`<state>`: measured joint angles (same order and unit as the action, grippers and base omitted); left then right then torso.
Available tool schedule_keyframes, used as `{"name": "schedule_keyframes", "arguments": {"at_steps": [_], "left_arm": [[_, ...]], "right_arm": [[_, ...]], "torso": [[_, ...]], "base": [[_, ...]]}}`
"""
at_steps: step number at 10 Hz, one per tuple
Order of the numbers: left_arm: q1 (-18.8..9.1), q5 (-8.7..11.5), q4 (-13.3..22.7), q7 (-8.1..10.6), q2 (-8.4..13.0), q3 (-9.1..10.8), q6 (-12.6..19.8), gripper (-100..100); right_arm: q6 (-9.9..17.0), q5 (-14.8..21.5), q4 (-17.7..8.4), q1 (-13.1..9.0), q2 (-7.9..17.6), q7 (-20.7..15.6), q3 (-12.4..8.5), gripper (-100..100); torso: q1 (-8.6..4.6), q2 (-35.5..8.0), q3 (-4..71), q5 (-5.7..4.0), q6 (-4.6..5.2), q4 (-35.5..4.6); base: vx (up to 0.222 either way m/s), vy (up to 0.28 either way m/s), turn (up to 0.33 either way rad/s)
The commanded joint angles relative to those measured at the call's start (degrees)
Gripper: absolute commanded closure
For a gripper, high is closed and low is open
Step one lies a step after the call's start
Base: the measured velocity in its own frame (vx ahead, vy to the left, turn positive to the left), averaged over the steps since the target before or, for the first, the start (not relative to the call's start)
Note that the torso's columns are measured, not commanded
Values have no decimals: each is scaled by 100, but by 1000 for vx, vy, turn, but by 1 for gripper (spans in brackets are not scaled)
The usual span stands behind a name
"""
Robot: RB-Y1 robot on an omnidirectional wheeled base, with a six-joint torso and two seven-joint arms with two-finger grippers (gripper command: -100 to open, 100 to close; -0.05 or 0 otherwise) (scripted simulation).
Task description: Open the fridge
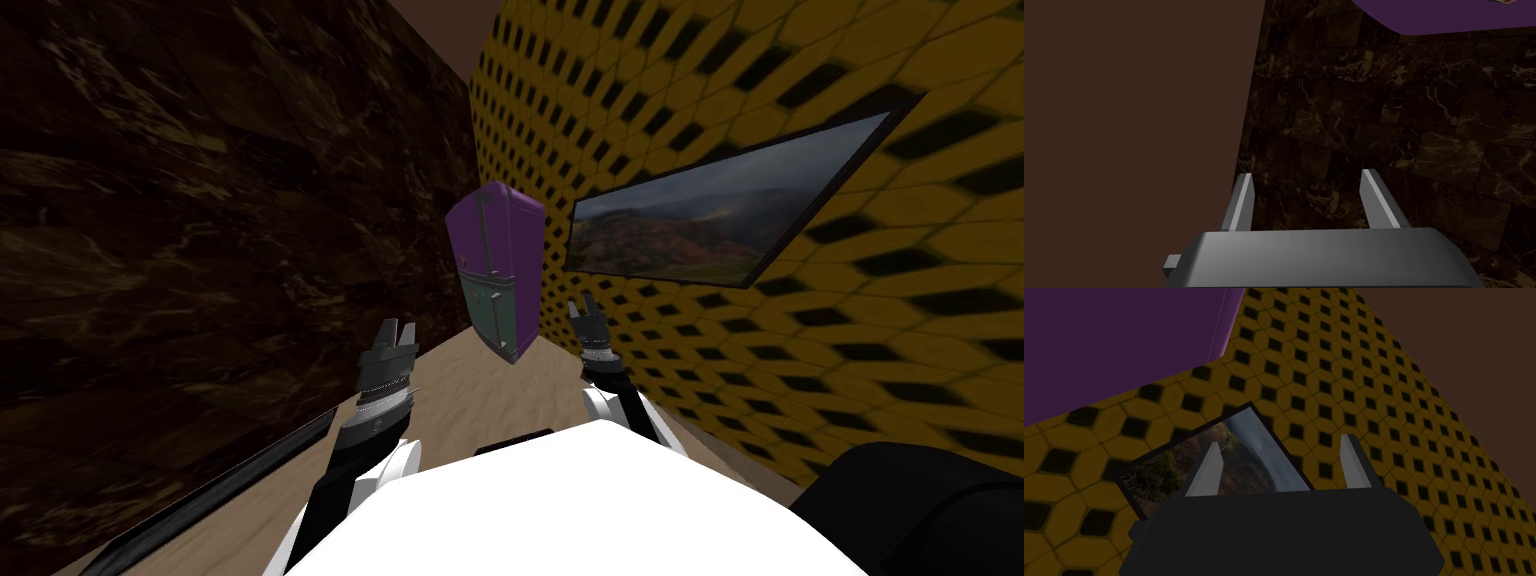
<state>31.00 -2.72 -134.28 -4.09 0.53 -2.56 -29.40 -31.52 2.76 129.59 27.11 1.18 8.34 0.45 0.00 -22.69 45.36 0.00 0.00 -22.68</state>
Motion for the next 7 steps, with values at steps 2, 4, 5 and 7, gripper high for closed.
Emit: {"name": "schedule_keyframes", "arguments": {"at_steps": [2, 4, 5, 7], "left_arm": [[0, 0, 0, 0, 0, 0, 0, 0], [-6, 16, 2, 1, 190, 20, 48, -100], [-12, 31, 5, 2, 311, 40, 96, -100], [-30, 76, 11, 6, 514, 97, 235, -100]], "right_arm": [[0, 0, 0, 0, 0, 0, 0, 0], [0, 0, 0, 0, 0, 0, 0, 0], [0, 0, -2, 1, 0, 0, 0, 0], [0, 0, -2, 2, -1, 0, 1, 0]], "torso": [[0, -847, 1691, 0, 0, -846], [0, -1693, 3383, 0, 0, -1692], [-4, -1879, 3781, -1, 0, -1879], [-10, -1935, 3926, -3, 0, -1948]], "base": [[0, 0, 0], [15, -9, 11], [61, -37, 41], [98, -61, 46]]}}
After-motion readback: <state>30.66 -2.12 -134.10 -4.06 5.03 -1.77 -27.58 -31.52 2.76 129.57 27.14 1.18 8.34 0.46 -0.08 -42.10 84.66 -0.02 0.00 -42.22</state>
